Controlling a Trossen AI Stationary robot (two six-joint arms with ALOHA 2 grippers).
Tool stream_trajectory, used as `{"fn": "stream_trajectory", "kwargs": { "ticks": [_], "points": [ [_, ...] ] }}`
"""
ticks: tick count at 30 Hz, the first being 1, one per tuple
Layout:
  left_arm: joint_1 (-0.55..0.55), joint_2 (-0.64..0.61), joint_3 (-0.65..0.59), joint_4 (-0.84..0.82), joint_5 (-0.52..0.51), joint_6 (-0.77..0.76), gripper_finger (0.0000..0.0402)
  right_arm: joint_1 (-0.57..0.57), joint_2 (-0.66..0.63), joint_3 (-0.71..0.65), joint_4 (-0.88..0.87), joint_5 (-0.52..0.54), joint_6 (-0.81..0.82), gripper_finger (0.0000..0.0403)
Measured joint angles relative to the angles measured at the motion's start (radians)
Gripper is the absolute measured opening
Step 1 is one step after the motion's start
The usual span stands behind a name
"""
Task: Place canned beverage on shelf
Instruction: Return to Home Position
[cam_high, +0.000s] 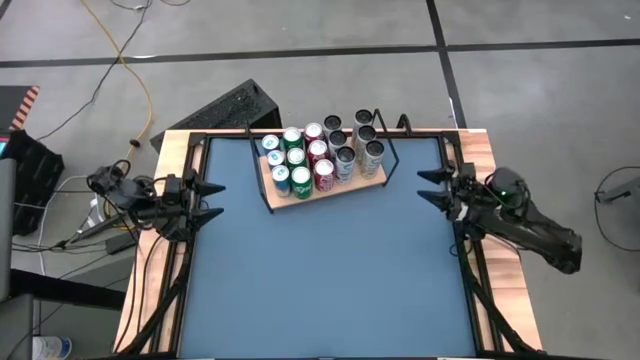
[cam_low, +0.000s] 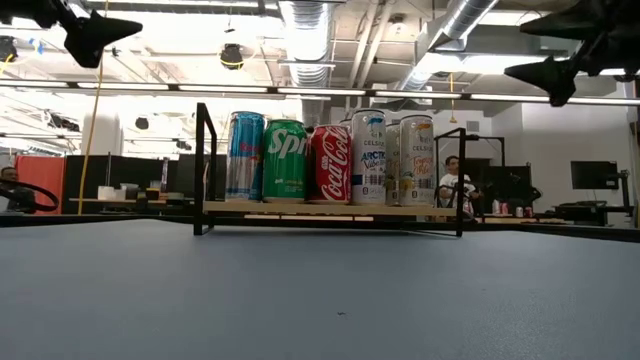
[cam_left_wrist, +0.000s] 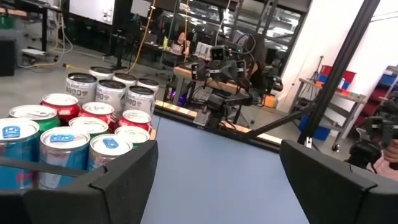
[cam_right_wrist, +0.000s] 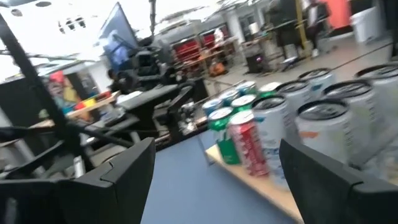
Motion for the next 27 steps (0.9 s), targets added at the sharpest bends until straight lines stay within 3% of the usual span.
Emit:
{"fn": "stream_trajectory", "kwargs": {
  "ticks": [6, 13, 22, 27],
  "points": [
    [0.0, 0.0, -0.012, 0.0, 0.0, -0.001, 0.0325, 0.11, 0.0, -0.095, 0.164, 0.02, 0.0, 0.0325],
    [0.0, 0.0, -0.021, -0.011, -0.002, -0.005, 0.0325, 0.207, -0.001, -0.226, 0.366, 0.186, -0.01, 0.0325],
    [0.0, 0.0, -0.022, -0.044, -0.028, -0.004, 0.0325, 0.268, 0.0, -0.295, 0.418, 0.232, -0.025, 0.0325],
    [0.0, 0.0, -0.022, -0.064, -0.056, -0.011, 0.0325, 0.288, 0.0, -0.296, 0.395, 0.34, -0.035, 0.0325]
  ]
}}
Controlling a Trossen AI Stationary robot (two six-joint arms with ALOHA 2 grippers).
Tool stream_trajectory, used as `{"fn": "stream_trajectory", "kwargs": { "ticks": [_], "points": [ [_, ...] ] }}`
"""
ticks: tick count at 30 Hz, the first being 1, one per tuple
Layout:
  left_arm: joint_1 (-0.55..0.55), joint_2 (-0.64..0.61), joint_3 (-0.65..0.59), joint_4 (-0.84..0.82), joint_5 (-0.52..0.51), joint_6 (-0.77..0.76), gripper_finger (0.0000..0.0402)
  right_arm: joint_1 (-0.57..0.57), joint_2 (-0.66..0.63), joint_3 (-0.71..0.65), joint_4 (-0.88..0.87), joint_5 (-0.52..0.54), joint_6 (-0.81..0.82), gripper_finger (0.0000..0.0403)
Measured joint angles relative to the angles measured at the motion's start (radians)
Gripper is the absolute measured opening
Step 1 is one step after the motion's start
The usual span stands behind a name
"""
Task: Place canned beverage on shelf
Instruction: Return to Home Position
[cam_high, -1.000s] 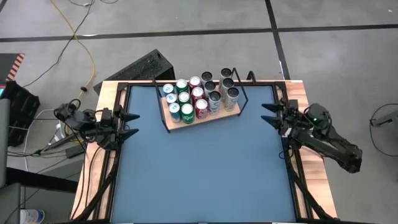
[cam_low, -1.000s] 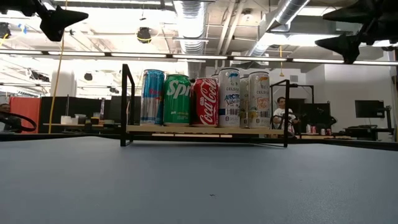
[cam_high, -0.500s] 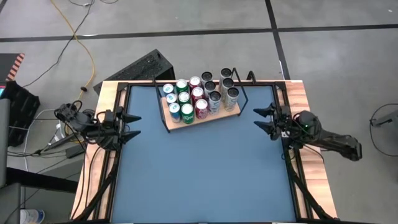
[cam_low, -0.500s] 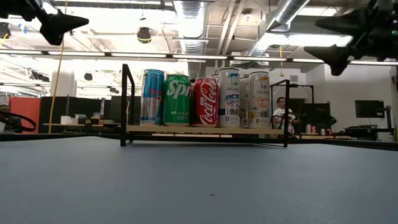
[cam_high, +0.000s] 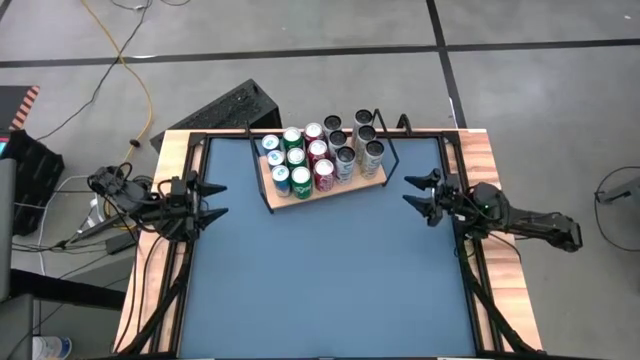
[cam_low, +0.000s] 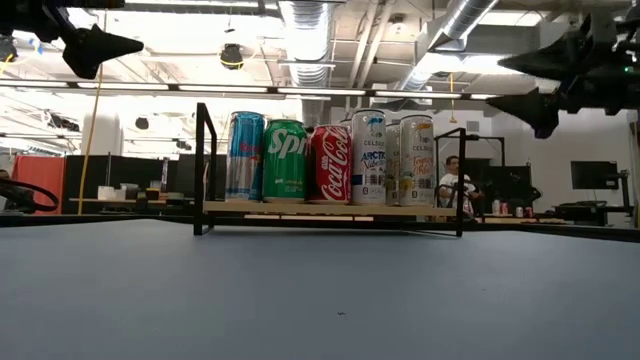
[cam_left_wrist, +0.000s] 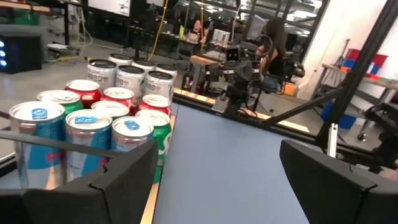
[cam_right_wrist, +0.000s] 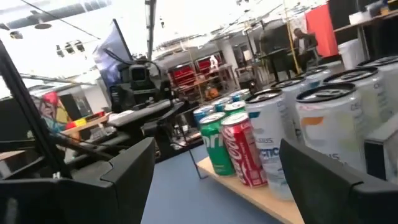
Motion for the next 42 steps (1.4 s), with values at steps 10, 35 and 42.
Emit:
{"fn": "stream_trajectory", "kwargs": {
  "ticks": [10, 35, 42],
  "points": [
    [0.0, 0.0, -0.002, -0.077, -0.164, -0.131, 0.0325, 0.028, 0.042, 0.0, -0.145, -0.039, 0.105, 0.0325],
    [0.0, 0.002, -0.009, -0.165, -0.17, -0.235, 0.0325, 0.033, 0.057, 0.002, -0.116, -0.024, 0.103, 0.0325],
    [0.0, 0.002, -0.009, -0.165, -0.169, -0.217, 0.0325, 0.039, 0.057, 0.002, -0.117, -0.064, -0.02, 0.0325]
  ]
}}
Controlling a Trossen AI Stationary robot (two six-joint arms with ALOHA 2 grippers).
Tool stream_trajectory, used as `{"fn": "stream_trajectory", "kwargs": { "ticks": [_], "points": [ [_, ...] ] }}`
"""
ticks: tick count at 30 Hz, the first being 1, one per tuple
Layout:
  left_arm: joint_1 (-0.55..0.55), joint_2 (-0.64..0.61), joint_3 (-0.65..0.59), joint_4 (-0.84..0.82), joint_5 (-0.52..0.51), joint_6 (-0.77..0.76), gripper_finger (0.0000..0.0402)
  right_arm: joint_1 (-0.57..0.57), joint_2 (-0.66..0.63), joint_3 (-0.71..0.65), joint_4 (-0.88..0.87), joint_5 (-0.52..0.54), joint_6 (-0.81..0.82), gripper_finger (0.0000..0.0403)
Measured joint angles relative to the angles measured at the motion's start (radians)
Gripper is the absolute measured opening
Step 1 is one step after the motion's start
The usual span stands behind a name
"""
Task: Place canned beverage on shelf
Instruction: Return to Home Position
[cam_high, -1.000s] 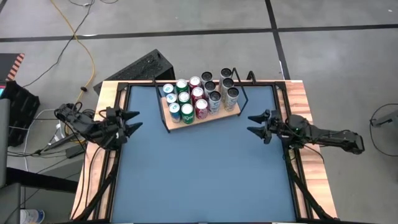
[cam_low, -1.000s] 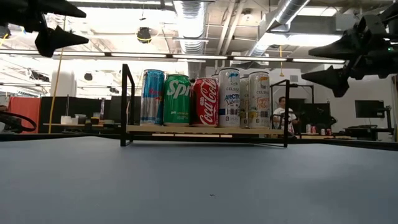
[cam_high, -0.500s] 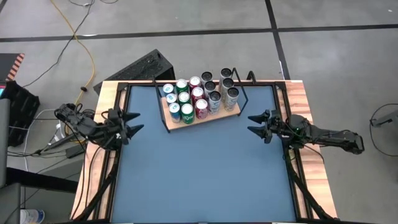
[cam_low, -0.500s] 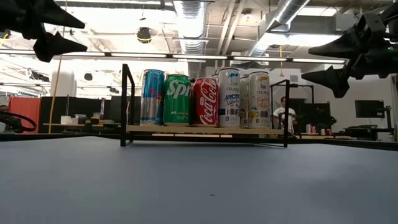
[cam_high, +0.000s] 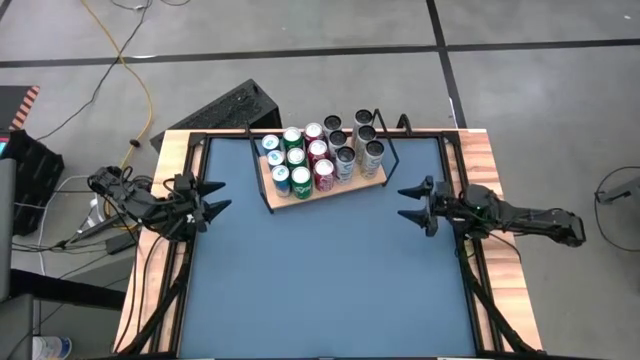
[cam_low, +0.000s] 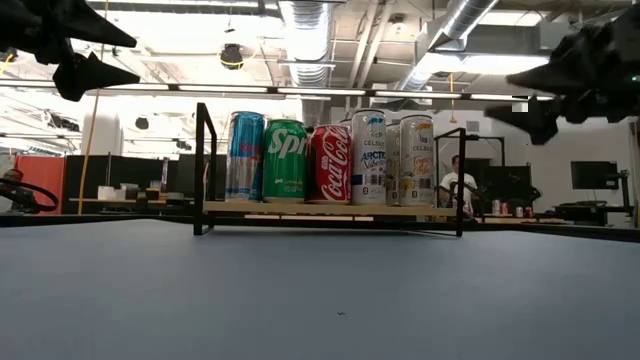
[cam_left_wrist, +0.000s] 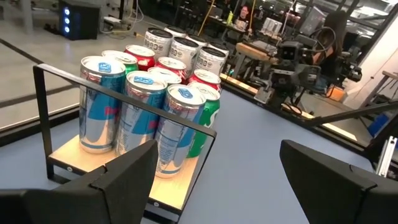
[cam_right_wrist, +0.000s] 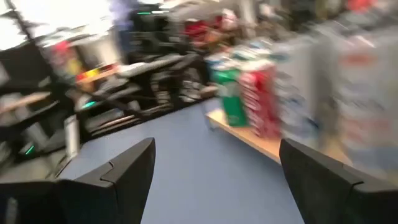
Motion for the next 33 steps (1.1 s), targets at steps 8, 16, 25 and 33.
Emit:
{"fn": "stream_trajectory", "kwargs": {
  "ticks": [8, 16, 25, 33],
  "points": [
    [0.0, 0.0, 0.0, 0.0, 0.0, 0.0, 0.0325, 0.026, -0.004, 0.0, 0.044, -0.06, -0.14, 0.0325],
    [0.0, 0.0, 0.0, -0.001, 0.0, 0.002, 0.0325, 0.026, -0.003, 0.0, -0.005, -0.06, -0.141, 0.0325],
    [0.0, 0.0, 0.0, -0.001, 0.0, 0.0, 0.0325, 0.019, -0.003, 0.001, -0.016, -0.046, -0.036, 0.0325],
    [0.0, 0.0, 0.0, -0.001, 0.0, 0.0, 0.0325, -0.025, -0.005, -0.002, -0.008, 0.115, 0.16, 0.0325]
  ]
}}
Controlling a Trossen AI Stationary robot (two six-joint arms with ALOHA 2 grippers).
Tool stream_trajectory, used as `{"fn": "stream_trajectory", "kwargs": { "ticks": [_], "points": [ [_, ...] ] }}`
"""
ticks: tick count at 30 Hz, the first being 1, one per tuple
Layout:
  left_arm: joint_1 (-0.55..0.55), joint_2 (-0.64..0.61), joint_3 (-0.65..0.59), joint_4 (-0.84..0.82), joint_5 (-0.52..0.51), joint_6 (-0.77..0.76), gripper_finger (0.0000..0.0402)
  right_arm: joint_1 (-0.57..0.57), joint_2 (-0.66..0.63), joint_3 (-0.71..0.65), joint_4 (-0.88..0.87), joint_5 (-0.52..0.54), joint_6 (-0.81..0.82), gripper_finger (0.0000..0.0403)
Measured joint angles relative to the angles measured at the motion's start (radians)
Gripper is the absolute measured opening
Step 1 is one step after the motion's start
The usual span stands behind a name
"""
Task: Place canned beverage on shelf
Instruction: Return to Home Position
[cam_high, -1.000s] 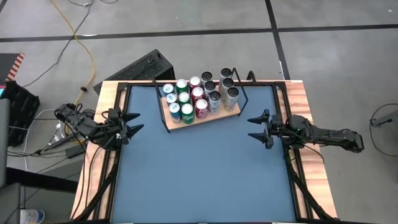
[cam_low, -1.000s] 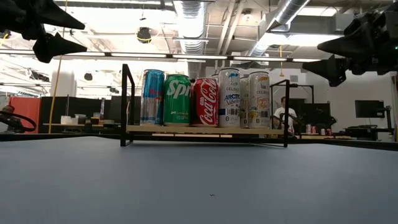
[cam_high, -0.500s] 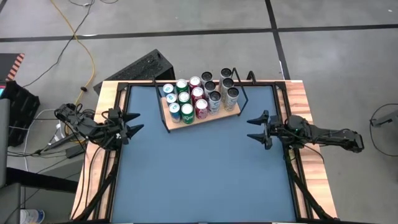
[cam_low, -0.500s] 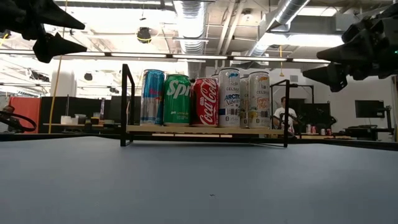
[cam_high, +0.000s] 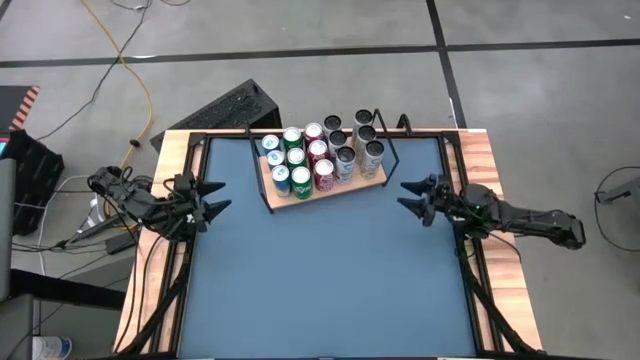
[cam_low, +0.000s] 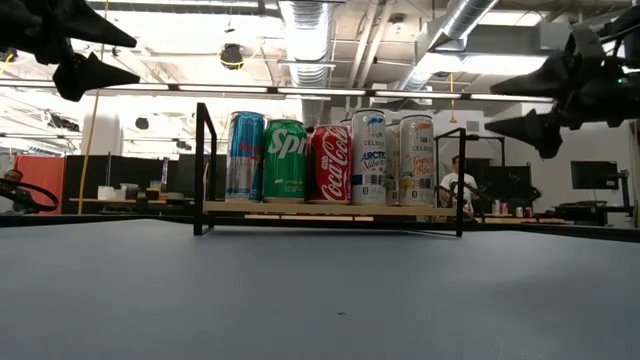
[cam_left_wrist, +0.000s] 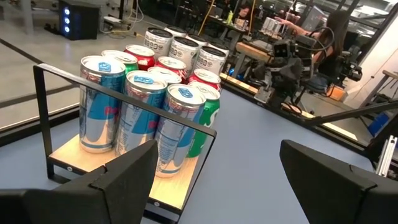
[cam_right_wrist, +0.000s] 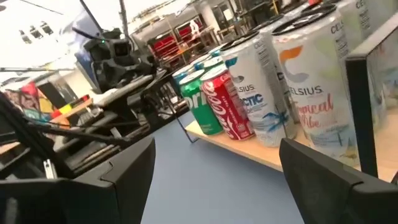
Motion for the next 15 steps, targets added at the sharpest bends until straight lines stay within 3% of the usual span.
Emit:
{"fn": "stream_trajectory", "kwargs": {
  "ticks": [5, 10, 15],
  "points": [
    [0.0, 0.0, 0.0, 0.0, 0.001, 0.0, 0.0325, 0.004, -0.014, 0.0, 0.05, -0.015, -0.104, 0.0325],
    [0.0, 0.0, 0.0, 0.0, 0.0, 0.0, 0.0325, 0.031, -0.014, -0.001, 0.044, -0.016, -0.334, 0.0325],
    [0.0, 0.0, 0.0, -0.031, 0.0, 0.0, 0.0325, 0.054, -0.014, -0.001, 0.049, -0.015, -0.38, 0.0325]
  ]
}}
